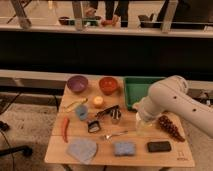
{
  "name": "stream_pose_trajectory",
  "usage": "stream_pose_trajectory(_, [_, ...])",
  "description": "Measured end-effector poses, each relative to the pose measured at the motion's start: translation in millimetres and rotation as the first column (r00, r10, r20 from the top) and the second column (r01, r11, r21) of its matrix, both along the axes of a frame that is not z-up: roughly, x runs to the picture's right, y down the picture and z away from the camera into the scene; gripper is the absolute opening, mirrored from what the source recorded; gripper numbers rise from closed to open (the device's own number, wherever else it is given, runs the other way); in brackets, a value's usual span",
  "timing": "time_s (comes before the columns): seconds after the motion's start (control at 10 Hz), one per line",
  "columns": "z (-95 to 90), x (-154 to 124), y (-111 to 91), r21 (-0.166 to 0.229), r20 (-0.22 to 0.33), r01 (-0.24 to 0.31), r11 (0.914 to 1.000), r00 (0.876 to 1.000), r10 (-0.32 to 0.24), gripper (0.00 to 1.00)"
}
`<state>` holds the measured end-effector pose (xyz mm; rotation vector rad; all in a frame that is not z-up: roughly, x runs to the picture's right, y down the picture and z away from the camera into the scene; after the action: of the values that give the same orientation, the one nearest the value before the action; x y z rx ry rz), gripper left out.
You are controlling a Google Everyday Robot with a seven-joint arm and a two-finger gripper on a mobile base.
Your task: Place fork in paper cup
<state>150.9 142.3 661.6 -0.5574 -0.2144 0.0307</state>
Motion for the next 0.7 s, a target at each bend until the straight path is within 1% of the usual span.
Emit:
stream_pose_trajectory(0.2, [4.9,-8,4,0.009,0.020,-0.001,1.0000,1.000,0.000,0.80])
stream_pose_trajectory(0.5, [9.3,-25,11,0.051,0.073,0.007,0.9987,0.997,-0.011,0.80])
stream_pose_trajectory(0.6, [11.5,-33,18,0.062,0.093,0.013,0.9980,0.996,-0.019,0.80])
stream_pose_trajectory(0.7, [14.4,-39,25,0.064,0.110,0.018,0.9978,0.994,-0.025,0.80])
